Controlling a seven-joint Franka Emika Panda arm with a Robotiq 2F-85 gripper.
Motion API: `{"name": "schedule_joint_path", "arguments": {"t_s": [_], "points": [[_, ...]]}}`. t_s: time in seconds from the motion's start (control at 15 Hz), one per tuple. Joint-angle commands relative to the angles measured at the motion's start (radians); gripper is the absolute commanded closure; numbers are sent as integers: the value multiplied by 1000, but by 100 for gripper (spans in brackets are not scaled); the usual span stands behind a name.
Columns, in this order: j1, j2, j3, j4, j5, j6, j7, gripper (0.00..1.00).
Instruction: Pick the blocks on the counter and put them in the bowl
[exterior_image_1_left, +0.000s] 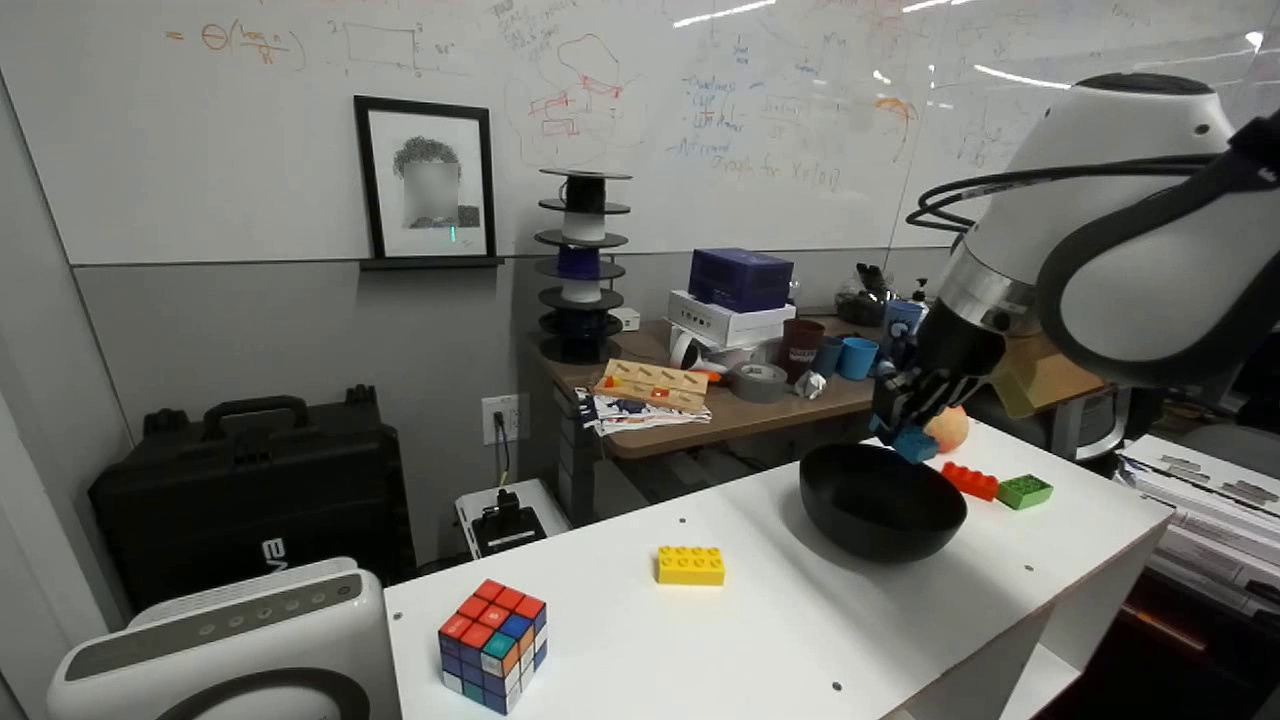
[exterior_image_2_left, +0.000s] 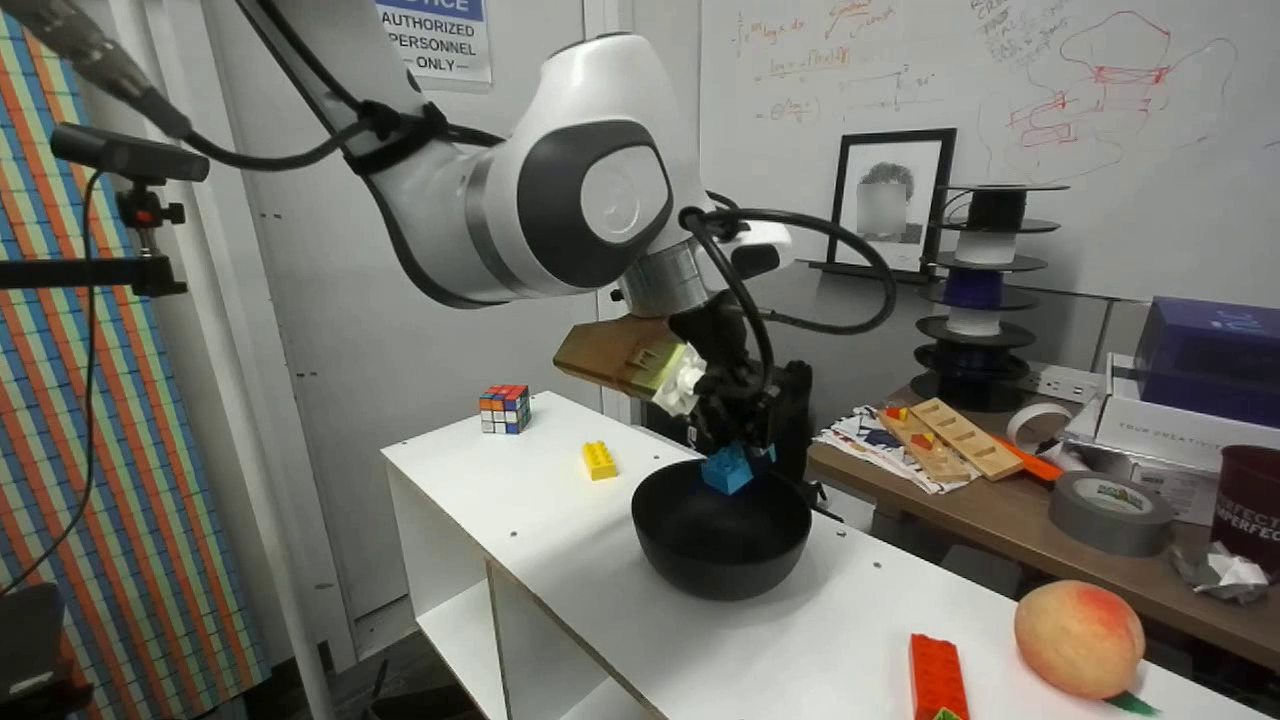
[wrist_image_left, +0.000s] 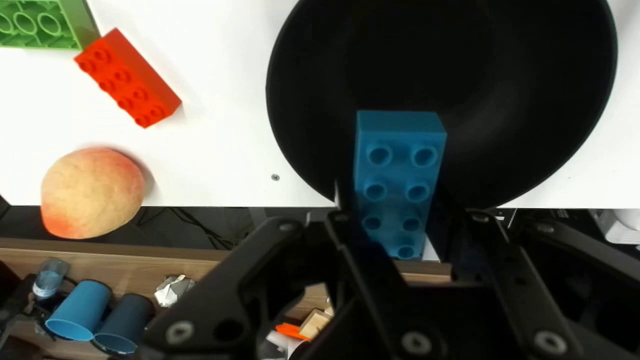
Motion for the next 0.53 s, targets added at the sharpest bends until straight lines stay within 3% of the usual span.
{"name": "schedule_joint_path", "arguments": {"t_s": [0.0, 0.13, 0.33, 0.47], "points": [[-10, 35, 14, 58, 25, -9, -35, 37], [-25, -2, 21, 3, 18, 9, -60, 22], [49, -5, -26, -31, -47, 16, -76, 1], [89, -15, -15, -66, -98, 15, -111, 0]]}}
